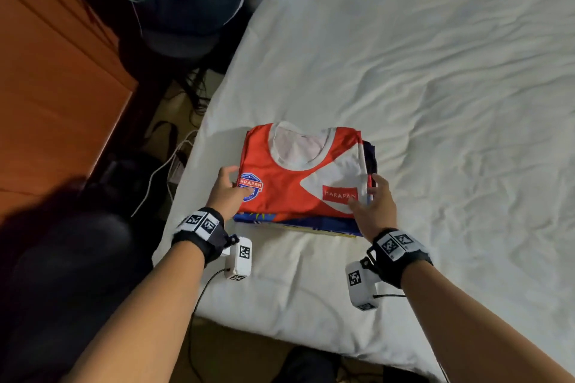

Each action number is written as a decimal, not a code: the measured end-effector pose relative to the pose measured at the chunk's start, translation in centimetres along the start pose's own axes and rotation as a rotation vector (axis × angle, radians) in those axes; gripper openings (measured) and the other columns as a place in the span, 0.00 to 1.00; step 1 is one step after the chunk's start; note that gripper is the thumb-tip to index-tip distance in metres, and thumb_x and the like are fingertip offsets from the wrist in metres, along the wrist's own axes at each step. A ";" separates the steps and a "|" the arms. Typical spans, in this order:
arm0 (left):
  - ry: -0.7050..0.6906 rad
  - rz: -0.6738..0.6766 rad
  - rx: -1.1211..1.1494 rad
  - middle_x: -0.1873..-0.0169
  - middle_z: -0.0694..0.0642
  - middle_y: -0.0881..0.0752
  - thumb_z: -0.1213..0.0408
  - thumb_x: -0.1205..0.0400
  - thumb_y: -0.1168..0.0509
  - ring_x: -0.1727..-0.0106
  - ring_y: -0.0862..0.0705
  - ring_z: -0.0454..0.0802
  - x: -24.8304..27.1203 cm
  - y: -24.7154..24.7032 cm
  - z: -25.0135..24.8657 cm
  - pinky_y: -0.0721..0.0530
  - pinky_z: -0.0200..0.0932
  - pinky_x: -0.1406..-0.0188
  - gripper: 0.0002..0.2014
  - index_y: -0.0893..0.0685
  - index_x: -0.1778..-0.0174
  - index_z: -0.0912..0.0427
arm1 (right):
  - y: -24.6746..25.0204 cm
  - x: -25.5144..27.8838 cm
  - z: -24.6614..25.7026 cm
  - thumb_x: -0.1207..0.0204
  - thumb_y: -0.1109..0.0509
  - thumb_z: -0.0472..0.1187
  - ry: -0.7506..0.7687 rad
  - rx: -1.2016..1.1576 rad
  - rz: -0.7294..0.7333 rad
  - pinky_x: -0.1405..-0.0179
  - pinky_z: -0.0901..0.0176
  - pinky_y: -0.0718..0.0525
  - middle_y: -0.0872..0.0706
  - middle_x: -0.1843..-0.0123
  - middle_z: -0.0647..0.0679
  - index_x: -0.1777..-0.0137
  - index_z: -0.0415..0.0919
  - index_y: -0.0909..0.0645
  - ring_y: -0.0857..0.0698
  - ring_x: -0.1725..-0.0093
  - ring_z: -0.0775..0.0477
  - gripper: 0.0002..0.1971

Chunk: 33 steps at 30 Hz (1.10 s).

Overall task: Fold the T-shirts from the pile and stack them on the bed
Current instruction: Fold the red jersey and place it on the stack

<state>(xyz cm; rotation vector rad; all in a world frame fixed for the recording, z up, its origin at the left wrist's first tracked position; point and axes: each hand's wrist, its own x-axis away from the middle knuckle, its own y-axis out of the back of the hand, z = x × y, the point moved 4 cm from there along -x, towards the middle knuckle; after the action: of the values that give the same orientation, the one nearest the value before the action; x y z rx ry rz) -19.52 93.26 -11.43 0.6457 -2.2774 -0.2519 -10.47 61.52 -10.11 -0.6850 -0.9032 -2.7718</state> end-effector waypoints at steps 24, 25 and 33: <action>-0.704 -0.013 -1.125 0.10 0.60 0.57 0.43 0.11 0.50 0.10 0.58 0.63 0.2 -7.6 -2.3 0.49 0.73 0.15 0.35 0.46 0.09 0.55 | -6.2 1.0 2.5 0.15 0.56 0.68 0.402 0.783 -0.126 0.12 0.39 0.60 0.58 0.09 0.36 0.10 0.35 0.54 0.61 0.10 0.37 0.45; -0.670 0.020 -1.155 0.10 0.58 0.61 0.42 0.10 0.52 0.10 0.62 0.61 -1.1 -8.0 -2.2 0.55 0.72 0.14 0.36 0.52 0.09 0.55 | -7.1 0.5 2.2 0.16 0.57 0.70 0.408 0.837 -0.096 0.12 0.37 0.61 0.59 0.09 0.34 0.11 0.34 0.54 0.62 0.10 0.36 0.46; -0.405 0.075 -1.140 0.11 0.52 0.68 0.34 0.12 0.65 0.11 0.68 0.55 -6.6 -5.7 -1.6 0.63 0.71 0.14 0.40 0.66 0.11 0.56 | -7.5 -0.7 -0.5 0.17 0.57 0.73 0.393 0.872 -0.039 0.12 0.37 0.55 0.55 0.09 0.38 0.10 0.35 0.50 0.56 0.10 0.40 0.48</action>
<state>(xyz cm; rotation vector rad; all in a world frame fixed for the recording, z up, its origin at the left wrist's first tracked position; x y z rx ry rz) -12.34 91.88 -16.40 -0.1130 -2.0353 -1.5909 -12.10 67.31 -14.76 0.0242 -1.8014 -2.0622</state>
